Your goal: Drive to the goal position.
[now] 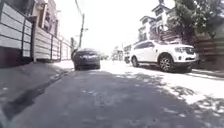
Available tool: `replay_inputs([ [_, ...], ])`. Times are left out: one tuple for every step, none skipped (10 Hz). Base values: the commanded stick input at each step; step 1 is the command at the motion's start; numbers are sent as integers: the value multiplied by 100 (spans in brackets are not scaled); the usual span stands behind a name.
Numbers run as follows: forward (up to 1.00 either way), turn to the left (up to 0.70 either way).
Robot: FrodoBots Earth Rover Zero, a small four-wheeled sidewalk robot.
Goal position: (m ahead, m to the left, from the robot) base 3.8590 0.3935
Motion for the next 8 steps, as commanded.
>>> replay_inputs([
  [100, -35],
  [100, -35],
  [100, -35],
  [100, -35],
  [100, -35],
  [100, -35],
  [100, -35],
  [100, -35],
])
